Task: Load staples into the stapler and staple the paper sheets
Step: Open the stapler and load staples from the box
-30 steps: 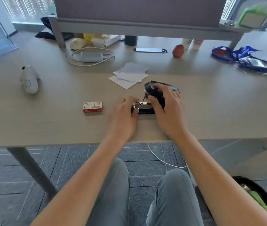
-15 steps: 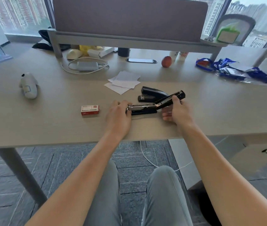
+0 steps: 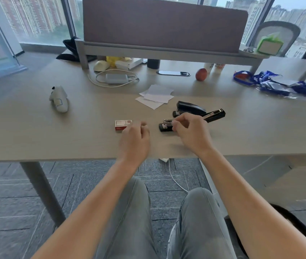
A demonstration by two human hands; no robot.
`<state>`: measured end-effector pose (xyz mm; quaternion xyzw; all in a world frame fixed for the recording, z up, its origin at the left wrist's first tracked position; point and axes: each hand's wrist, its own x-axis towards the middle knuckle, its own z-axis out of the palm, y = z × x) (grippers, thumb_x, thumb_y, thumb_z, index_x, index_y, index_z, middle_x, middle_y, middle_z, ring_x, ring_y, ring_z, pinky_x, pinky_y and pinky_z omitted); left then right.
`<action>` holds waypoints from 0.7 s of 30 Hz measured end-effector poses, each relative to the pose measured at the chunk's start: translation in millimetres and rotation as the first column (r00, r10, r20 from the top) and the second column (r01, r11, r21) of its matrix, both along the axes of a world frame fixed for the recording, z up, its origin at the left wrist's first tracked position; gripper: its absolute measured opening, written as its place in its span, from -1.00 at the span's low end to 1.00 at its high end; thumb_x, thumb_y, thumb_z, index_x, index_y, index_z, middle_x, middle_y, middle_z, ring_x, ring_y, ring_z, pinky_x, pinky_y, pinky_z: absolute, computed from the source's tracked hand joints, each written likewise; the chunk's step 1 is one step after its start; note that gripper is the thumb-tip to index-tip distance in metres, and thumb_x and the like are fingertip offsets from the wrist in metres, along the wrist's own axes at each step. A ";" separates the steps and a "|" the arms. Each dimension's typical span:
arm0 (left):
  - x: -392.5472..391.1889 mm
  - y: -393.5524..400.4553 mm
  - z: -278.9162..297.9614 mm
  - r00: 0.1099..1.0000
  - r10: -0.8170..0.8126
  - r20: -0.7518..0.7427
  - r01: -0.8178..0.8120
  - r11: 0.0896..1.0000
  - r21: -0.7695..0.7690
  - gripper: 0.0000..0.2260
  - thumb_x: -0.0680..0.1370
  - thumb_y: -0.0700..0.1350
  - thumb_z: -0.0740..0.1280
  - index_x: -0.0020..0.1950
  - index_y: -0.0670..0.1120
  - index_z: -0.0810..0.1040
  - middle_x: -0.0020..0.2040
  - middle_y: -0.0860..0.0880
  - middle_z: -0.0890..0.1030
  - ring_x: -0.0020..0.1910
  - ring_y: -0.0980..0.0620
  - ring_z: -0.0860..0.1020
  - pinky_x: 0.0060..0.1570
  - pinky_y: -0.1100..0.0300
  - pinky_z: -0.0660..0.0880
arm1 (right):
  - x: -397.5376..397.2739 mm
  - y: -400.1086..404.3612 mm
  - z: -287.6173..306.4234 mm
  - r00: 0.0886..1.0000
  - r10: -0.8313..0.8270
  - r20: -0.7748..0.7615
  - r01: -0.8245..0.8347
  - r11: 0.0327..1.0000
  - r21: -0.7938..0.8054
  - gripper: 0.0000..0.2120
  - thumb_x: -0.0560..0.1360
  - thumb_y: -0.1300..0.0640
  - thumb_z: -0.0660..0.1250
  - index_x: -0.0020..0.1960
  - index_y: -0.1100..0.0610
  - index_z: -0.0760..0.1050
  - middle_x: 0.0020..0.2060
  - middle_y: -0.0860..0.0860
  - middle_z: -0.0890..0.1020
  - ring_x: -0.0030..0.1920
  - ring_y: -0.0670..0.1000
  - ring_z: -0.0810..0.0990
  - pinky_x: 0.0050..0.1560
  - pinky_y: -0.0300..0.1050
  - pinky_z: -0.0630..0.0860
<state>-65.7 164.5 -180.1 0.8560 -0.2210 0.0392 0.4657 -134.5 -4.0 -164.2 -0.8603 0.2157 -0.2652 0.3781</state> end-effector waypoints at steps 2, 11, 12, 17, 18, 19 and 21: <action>5.7 19.5 5.6 0.996 0.085 0.014 -0.085 0.995 0.053 -0.79 0.63 -0.06 0.21 0.01 -0.10 0.62 -0.13 -0.08 0.64 -0.05 -0.17 0.57 -0.17 0.09 0.39 | 9.9 15.9 2.2 0.998 0.065 -0.020 -0.066 0.994 -0.081 -0.94 0.53 0.12 0.47 -0.03 0.08 0.69 -0.30 -0.17 0.66 -0.25 -0.19 0.59 -0.10 -0.23 0.47; 49.7 54.5 8.2 0.964 0.264 -0.029 -0.257 0.955 0.145 -0.71 0.55 0.05 0.30 0.18 -0.06 0.58 0.06 -0.08 0.64 0.12 -0.15 0.54 0.03 0.01 0.50 | 66.0 51.8 15.7 0.920 0.276 -0.277 -0.350 0.897 -0.268 -0.63 0.53 0.14 0.45 0.32 0.14 0.58 0.05 0.01 0.69 -0.07 0.02 0.65 0.04 -0.07 0.55; 55.0 53.8 8.8 0.963 0.264 -0.044 -0.256 0.956 0.146 -0.68 0.54 0.05 0.30 0.22 -0.07 0.57 0.08 -0.09 0.65 0.15 -0.16 0.54 0.08 -0.02 0.50 | 74.2 53.4 17.0 0.894 0.282 -0.349 -0.398 0.859 -0.324 -0.59 0.53 0.13 0.44 0.36 0.15 0.55 0.12 0.02 0.67 -0.01 0.01 0.63 0.04 -0.16 0.46; 68.8 44.5 5.6 0.960 0.268 -0.082 -0.251 0.952 0.176 -0.67 0.52 0.08 0.29 0.22 -0.03 0.57 0.08 -0.06 0.69 0.17 -0.17 0.56 0.15 -0.03 0.48 | 97.5 55.7 17.1 0.811 0.320 -0.491 -0.513 0.791 -0.333 -0.50 0.48 0.04 0.49 0.37 0.17 0.53 0.18 0.08 0.62 0.10 0.10 0.61 0.06 -0.12 0.43; 71.1 42.5 5.2 0.958 0.273 -0.087 -0.253 0.949 0.191 -0.68 0.53 0.07 0.30 0.22 -0.02 0.57 0.08 -0.05 0.69 0.17 -0.17 0.56 0.17 -0.03 0.46 | 101.0 55.5 15.2 0.801 0.335 -0.496 -0.528 0.787 -0.321 -0.53 0.48 0.04 0.49 0.34 0.17 0.56 0.15 0.09 0.62 0.07 0.11 0.60 0.10 -0.09 0.46; 73.3 40.5 4.7 0.957 0.275 -0.090 -0.253 0.946 0.202 -0.69 0.53 0.06 0.31 0.22 -0.01 0.58 0.09 -0.05 0.69 0.18 -0.17 0.56 0.19 -0.03 0.45 | 103.7 55.2 13.2 0.797 0.356 -0.487 -0.538 0.785 -0.306 -0.59 0.48 0.06 0.49 0.28 0.16 0.60 0.11 0.09 0.61 0.02 0.09 0.59 0.10 -0.06 0.48; 75.2 37.2 4.2 0.957 0.278 -0.081 -0.256 0.943 0.213 -0.72 0.53 0.02 0.32 0.22 -0.01 0.59 0.09 -0.05 0.70 0.20 -0.16 0.56 0.22 -0.02 0.41 | 105.7 54.6 11.0 0.800 0.391 -0.456 -0.547 0.788 -0.284 -0.72 0.49 0.12 0.46 0.19 0.14 0.65 0.02 0.06 0.58 -0.07 0.03 0.54 0.01 -0.10 0.45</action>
